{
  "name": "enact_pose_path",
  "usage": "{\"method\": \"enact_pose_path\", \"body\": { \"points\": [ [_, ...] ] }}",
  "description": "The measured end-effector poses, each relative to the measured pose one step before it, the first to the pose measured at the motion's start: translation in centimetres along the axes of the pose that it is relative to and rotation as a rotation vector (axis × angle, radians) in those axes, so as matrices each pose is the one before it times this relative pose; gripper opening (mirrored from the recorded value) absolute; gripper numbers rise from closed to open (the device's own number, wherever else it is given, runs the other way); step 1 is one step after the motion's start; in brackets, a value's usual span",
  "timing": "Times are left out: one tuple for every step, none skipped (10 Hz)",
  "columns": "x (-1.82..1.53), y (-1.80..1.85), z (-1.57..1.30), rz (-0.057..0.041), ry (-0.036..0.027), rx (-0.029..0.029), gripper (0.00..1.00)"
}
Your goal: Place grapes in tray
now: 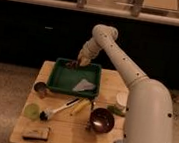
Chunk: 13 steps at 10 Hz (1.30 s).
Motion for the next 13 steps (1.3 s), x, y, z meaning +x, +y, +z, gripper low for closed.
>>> {"method": "enact_pose_path", "body": {
  "points": [
    [0.016,0.613,0.195,-0.03353,-0.04591,-0.02402,0.00],
    [0.121,0.576,0.159,-0.03175,-0.05031,-0.02398,0.00],
    [-0.044,0.374,0.398,-0.02160,-0.03778,-0.02151,0.00],
    [-0.099,0.343,0.583,-0.02053,-0.03292,-0.02343,0.00],
    [0.037,0.512,0.783,-0.01385,-0.01985,-0.01662,0.00],
    [0.025,0.250,0.393,-0.01196,-0.00495,-0.00575,0.00],
    [0.254,0.253,0.401,-0.00410,0.00326,-0.00302,0.00],
    [-0.046,-0.035,0.285,-0.00546,0.00487,-0.00029,0.00],
    [-0.016,-0.043,0.172,-0.00301,0.00703,0.00309,0.00],
    [0.102,-0.010,0.110,0.00230,0.01003,0.00649,0.00],
    [0.287,0.090,0.040,0.00609,0.00778,0.00518,0.00],
    [0.234,0.029,-0.001,0.00439,0.00556,0.00268,0.00],
    [0.061,-0.011,0.336,0.00009,0.00150,-0.00249,0.00]
  ]
}}
